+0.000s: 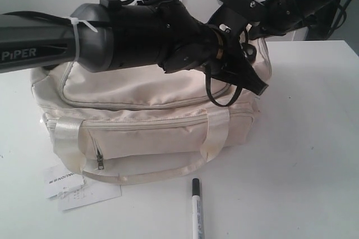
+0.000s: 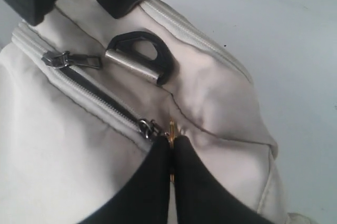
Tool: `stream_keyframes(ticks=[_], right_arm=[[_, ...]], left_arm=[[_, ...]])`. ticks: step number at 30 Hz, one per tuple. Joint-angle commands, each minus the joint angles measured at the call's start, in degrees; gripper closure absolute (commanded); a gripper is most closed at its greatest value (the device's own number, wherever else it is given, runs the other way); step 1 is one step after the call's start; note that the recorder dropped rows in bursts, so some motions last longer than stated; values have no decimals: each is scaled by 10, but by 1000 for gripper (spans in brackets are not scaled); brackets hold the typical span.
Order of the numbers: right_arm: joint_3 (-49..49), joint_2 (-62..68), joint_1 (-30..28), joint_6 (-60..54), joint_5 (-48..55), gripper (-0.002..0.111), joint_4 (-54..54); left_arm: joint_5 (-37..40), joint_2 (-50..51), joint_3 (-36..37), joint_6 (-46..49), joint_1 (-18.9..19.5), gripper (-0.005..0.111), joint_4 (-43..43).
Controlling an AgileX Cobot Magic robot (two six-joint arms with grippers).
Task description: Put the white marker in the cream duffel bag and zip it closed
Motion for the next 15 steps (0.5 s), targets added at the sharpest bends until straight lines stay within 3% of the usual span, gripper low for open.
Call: stream_keyframes(ticks=[1, 15], right_arm=[[-2, -3, -1, -2, 4, 108, 1], [-2, -3, -1, -2, 9, 108, 0]], left_arm=[[24, -11, 0, 0, -15, 107, -2], [83, -27, 0, 29, -30, 107, 0]])
